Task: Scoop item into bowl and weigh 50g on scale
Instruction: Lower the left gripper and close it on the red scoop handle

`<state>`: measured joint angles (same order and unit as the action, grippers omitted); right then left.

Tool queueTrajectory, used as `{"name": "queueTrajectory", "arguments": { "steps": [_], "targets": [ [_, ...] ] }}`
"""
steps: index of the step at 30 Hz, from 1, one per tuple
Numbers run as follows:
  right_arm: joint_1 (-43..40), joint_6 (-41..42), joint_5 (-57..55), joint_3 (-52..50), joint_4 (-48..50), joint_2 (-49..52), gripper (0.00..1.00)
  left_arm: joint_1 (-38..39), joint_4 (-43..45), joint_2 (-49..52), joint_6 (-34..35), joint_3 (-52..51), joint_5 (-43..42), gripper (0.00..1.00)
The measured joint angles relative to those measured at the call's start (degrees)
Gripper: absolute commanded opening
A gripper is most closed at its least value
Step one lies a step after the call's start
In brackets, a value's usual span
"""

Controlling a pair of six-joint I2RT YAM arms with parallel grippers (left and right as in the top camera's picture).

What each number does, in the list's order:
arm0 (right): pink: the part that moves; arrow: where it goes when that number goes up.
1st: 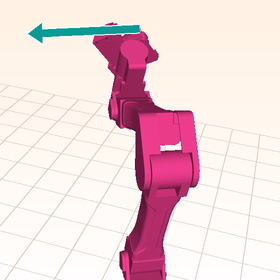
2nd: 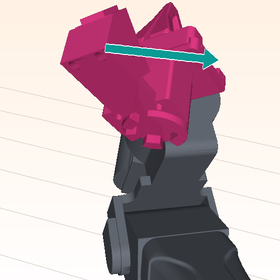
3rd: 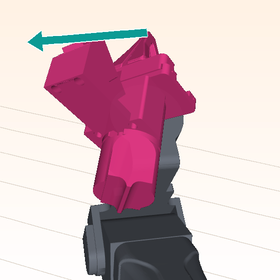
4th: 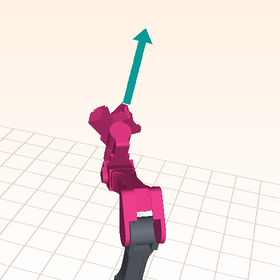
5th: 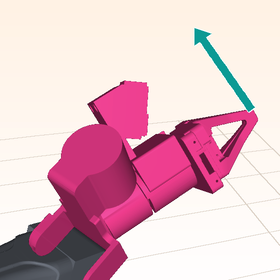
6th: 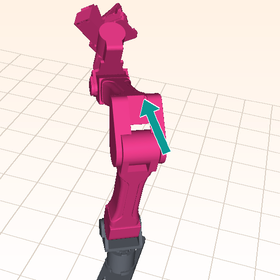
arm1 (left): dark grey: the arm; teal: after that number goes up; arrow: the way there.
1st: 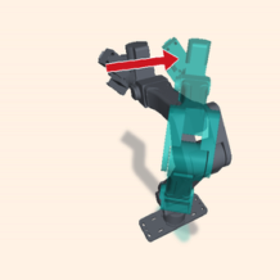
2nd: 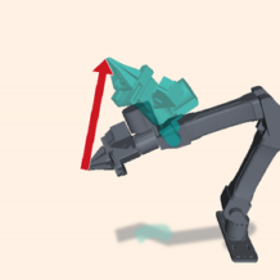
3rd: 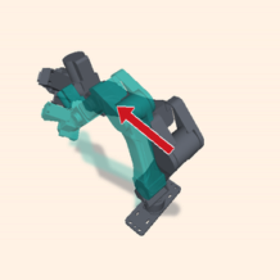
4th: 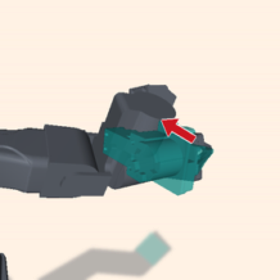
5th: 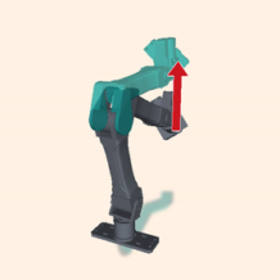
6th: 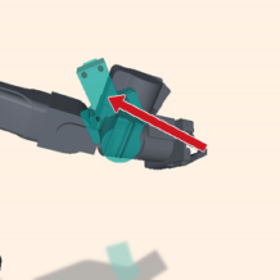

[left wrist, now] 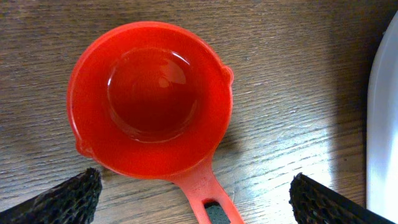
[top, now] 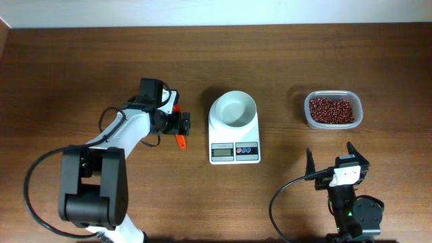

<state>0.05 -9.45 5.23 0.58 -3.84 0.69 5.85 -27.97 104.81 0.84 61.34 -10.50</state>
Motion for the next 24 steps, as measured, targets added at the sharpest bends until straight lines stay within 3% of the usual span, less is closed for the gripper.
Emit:
{"name": "queueTrajectory", "arguments": {
  "steps": [1,3,4,6,9,13,17,19,24],
  "targets": [
    [0.00,0.02,0.00,0.00,0.00,0.00,0.99,0.00,0.00,0.00,-0.02,0.00,0.02,0.73],
    [0.00,0.00,0.00,0.00,0.00,0.00,0.99,0.00,0.17,0.00,0.02,0.00,0.04,0.72],
    [0.00,0.04,0.00,0.00,0.00,0.00,0.99,0.00,0.20,0.00,0.00,0.00,0.04,0.81],
    [0.00,0.00,0.00,0.00,0.00,0.00,0.99,0.00,0.20,0.00,0.00,0.00,0.09,0.89],
    [0.00,0.04,0.00,0.00,0.00,0.00,0.99,0.00,0.20,0.00,0.00,0.00,0.22,0.89],
    [0.00,0.02,0.00,0.00,0.00,0.00,0.99,0.00,0.20,0.00,0.02,0.00,0.22,0.99],
    [0.00,0.02,0.00,0.00,0.00,0.00,0.99,0.00,0.20,0.00,0.02,0.00,0.22,0.99],
    [0.00,0.00,0.00,0.00,0.00,0.00,0.99,0.00,0.20,0.00,0.02,0.00,0.22,0.92],
    [0.00,0.02,0.00,0.00,0.00,0.00,0.99,0.00,-0.09,0.00,0.00,0.00,0.22,0.89]
  ]
}}
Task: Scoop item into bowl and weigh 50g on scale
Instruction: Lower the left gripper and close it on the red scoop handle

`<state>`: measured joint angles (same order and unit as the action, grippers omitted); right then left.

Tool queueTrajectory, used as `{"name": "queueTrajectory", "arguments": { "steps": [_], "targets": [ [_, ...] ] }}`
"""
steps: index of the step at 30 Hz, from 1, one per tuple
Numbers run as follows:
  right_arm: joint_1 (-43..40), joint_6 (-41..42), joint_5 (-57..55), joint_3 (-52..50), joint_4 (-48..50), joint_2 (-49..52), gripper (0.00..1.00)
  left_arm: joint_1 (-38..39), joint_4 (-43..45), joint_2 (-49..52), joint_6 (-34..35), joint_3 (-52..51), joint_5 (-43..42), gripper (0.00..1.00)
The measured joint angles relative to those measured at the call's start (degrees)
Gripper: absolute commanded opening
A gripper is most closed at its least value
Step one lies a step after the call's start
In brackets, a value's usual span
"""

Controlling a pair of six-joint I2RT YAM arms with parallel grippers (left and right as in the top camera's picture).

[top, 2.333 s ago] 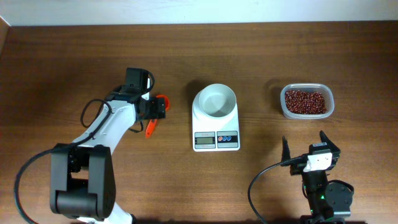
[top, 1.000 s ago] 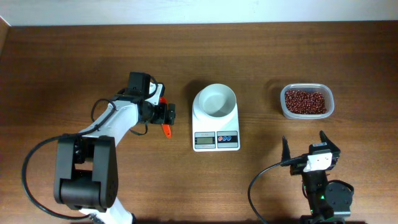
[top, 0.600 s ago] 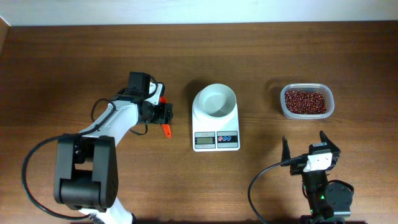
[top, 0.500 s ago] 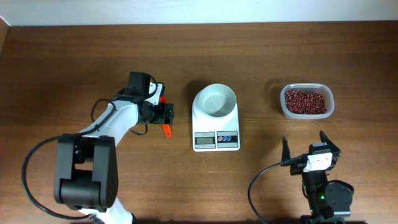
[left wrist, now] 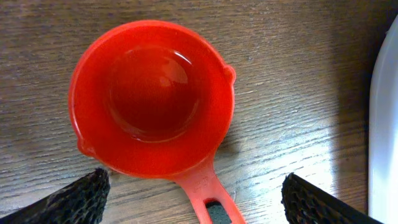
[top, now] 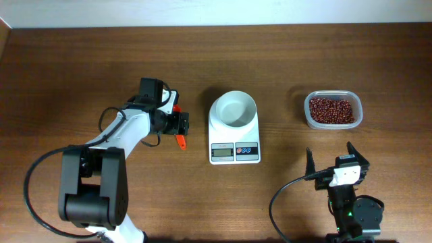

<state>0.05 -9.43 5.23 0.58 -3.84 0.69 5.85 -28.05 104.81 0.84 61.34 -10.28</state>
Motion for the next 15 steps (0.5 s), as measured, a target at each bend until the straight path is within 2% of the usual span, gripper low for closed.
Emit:
{"name": "queueTrajectory", "arguments": {
  "steps": [4,5,6,8,9,10,13,14,15],
  "targets": [
    [0.00,-0.02,0.00,0.00,0.00,0.00,0.99,0.00,-3.30,0.00,3.34,0.26,0.68,0.88],
    [0.00,-0.02,0.00,0.00,0.00,0.00,0.99,0.00,-4.96,0.00,3.96,0.92,1.07,0.91],
    [0.00,0.00,0.00,0.00,0.00,0.00,0.99,0.00,-5.99,0.00,4.39,1.99,1.95,0.99],
    [0.00,0.02,0.00,0.00,0.00,0.00,0.99,0.00,-6.19,0.00,4.96,3.56,3.04,0.99],
    [0.00,0.00,0.00,0.00,0.00,0.00,0.99,0.00,-7.34,0.00,5.20,3.72,3.28,0.89],
    [0.00,-0.02,0.00,0.00,0.00,0.00,0.99,0.00,-7.93,0.00,5.20,3.72,3.45,0.69],
    [0.00,0.00,0.00,0.00,0.00,0.00,0.99,0.00,-8.55,0.00,5.81,3.61,3.45,0.64],
    [0.00,0.00,0.00,0.00,0.00,0.00,0.99,0.00,-7.74,0.00,6.78,2.73,3.48,0.57],
    [0.00,0.00,0.00,0.00,0.00,0.00,0.99,0.00,-6.73,0.00,7.43,1.66,3.48,0.56]
  ]
}}
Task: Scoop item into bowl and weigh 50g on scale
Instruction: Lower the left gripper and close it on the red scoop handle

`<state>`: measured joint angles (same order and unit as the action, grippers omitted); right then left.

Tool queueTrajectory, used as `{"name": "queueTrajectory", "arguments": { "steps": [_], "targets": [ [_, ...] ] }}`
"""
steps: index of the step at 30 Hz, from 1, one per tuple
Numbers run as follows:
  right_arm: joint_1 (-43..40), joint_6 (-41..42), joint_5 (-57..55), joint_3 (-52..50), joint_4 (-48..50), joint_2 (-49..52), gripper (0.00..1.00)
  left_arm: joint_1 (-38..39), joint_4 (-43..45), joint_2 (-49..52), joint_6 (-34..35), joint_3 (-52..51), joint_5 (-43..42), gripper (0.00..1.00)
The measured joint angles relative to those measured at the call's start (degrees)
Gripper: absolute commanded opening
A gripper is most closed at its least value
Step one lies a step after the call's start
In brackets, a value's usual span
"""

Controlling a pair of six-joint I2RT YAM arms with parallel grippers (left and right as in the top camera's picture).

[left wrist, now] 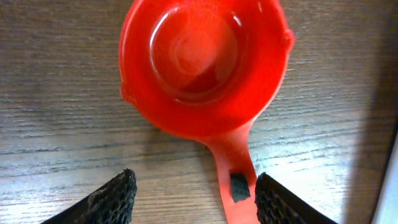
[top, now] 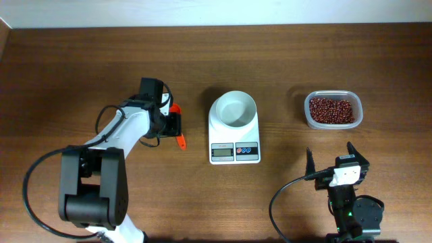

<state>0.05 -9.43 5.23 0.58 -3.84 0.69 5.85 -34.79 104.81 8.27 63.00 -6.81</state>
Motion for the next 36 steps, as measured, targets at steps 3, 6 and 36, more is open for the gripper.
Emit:
{"name": "queueTrajectory", "arguments": {
  "steps": [3,6,36],
  "targets": [
    [0.00,-0.02,0.00,0.00,0.00,0.00,0.99,0.02,1.14,0.00,0.63,-0.81,3.15,0.63],
    [0.00,-0.02,0.00,0.00,0.00,0.00,0.99,0.02,1.16,0.00,1.03,-0.83,4.52,0.65],
    [0.00,0.02,0.00,0.00,0.00,0.00,0.99,5.03,10.08,2.40,11.50,-1.73,14.19,0.26]
  ]
}}
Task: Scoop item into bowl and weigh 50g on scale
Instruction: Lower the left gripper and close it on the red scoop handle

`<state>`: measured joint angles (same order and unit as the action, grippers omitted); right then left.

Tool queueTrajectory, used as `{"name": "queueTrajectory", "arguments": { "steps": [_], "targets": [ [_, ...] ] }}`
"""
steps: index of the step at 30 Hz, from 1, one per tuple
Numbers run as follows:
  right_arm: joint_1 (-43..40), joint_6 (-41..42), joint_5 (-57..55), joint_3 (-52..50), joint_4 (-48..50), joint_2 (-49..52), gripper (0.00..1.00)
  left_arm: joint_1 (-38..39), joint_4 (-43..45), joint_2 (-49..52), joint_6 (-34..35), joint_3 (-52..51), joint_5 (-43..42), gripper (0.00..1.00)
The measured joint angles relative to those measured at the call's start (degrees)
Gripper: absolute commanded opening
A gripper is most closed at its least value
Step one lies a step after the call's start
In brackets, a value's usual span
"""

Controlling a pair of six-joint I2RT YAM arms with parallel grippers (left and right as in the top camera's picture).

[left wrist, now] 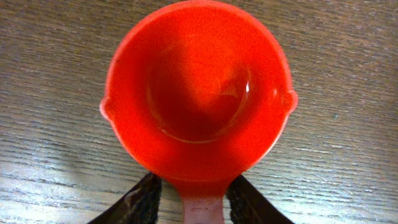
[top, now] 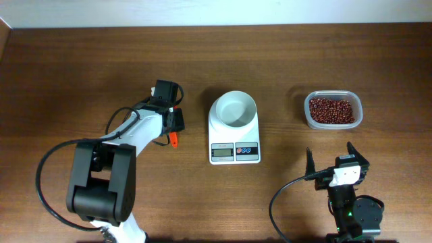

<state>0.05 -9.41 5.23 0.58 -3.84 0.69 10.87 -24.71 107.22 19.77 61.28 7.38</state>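
Observation:
The red measuring scoop (left wrist: 198, 93) lies on the wooden table, cup upward and empty. My left gripper (left wrist: 196, 182) is shut on its handle (left wrist: 202, 208) just behind the cup, with a black finger (left wrist: 142, 200) on either side. From overhead, the left gripper (top: 173, 121) sits left of the white scale (top: 234, 138), and only the scoop's orange handle end (top: 174, 140) shows. An empty white bowl (top: 233, 109) stands on the scale. The clear tub of red beans (top: 332, 109) is at the right. My right gripper (top: 332, 160) rests open near the front edge.
The scale's display and buttons (top: 234, 151) face the front. The left arm's base (top: 98, 185) and its cable stand at the front left. The right arm's base (top: 351, 212) is at the front right, below the bean tub.
The left jaws, then half open on either side of the scoop handle, have shut on it. The wrist has turned, so the cup now sits centred ahead of the fingers. The right arm is unchanged.
At first my left gripper hung wide open over the scoop beside the scale. Its jaws then stood a little narrower, later narrower still with the handle between them. Now they grip the handle with the scoop still on the table. Bowl, beans and right arm stayed put.

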Motion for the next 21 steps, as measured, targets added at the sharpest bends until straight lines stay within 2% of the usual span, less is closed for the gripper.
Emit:
{"name": "queueTrajectory", "arguments": {
  "steps": [3,6,9,13,16,21],
  "targets": [
    [0.00,-0.04,0.00,0.00,0.00,0.00,0.99,0.00,0.13,0.04,0.44,0.00,0.15,0.19],
    [0.00,-0.02,0.00,0.00,0.00,0.00,0.99,0.00,0.02,0.04,0.46,0.00,0.15,0.18],
    [0.00,-0.02,0.00,0.00,0.00,0.00,0.99,0.00,-0.15,0.02,0.46,0.02,0.09,0.30],
    [0.00,-0.02,0.00,0.00,0.00,0.00,0.99,0.00,-1.07,-0.17,0.66,0.02,-0.48,0.32],
    [0.00,0.00,0.00,0.00,0.00,0.00,0.99,0.00,-1.11,-0.17,0.66,0.02,-0.50,0.40],
    [0.00,-0.02,0.00,0.00,0.00,0.00,0.99,-0.02,0.39,-0.17,0.68,-0.13,-0.90,0.27]
  ]
}}
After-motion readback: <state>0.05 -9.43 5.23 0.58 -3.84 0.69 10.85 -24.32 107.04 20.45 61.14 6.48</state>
